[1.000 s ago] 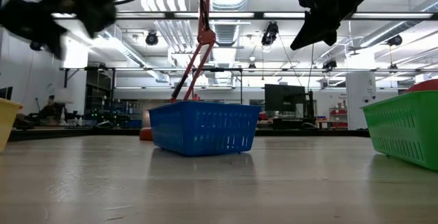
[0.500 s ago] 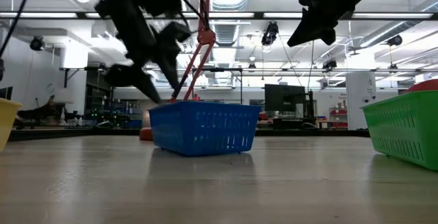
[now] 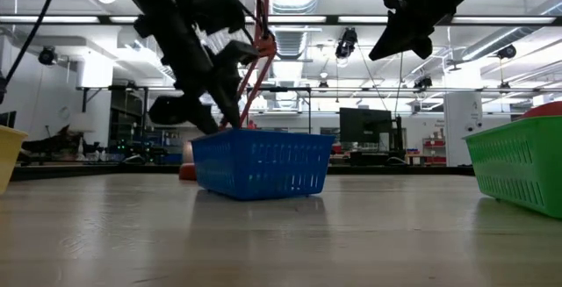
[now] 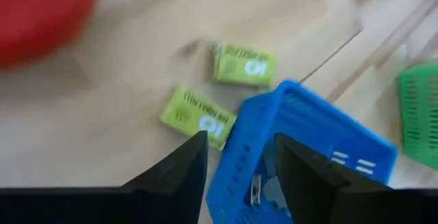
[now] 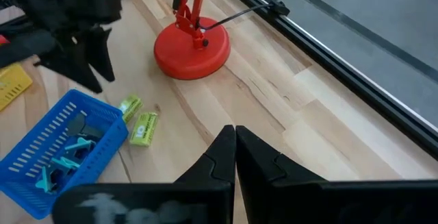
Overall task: Pick and place Stapler, Stapler remover, tape
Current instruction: Adjust the blue bin
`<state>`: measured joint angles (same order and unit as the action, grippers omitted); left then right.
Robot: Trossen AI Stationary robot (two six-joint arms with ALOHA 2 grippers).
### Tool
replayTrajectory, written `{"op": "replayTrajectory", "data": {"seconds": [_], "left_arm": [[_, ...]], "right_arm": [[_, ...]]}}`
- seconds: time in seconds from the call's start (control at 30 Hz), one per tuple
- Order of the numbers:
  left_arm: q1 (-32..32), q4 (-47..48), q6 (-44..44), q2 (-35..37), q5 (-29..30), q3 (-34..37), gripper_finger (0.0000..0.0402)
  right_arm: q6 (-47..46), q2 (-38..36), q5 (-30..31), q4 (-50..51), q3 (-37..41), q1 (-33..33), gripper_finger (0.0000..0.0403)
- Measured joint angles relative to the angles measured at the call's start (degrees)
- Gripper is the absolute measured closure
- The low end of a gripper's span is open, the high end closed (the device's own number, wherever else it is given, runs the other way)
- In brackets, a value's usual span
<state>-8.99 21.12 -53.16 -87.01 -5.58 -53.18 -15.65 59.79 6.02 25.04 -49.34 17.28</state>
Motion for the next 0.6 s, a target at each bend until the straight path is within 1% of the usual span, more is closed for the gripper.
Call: {"op": "replayTrajectory", "data": {"seconds": [0.13, 0.2, 0.37, 0.6], "left_arm": [[-0.06, 1.31, 1.30, 1.16, 4.68, -0.10, 0.0249], [-0.18, 1.22, 1.52, -0.08, 4.61, -0.05, 0.0258], [-0.03, 1.73, -1.57, -3.70, 0.94, -0.05, 0.0281], [0.83, -3.60, 0.94, -4.36, -3.92, -0.44, 0.0291]], "right_arm": [[0.09, 0.05, 0.02, -0.04, 0.00, 0.02, 0.0394], [0.16, 0.28, 0.02, -0.11, 0.00, 0.02, 0.0394], [0.18, 1.04, 0.02, -0.43, 0.00, 0.02, 0.0394], [0.14, 1.25, 0.02, -0.42, 0.00, 0.00, 0.0394]]}}
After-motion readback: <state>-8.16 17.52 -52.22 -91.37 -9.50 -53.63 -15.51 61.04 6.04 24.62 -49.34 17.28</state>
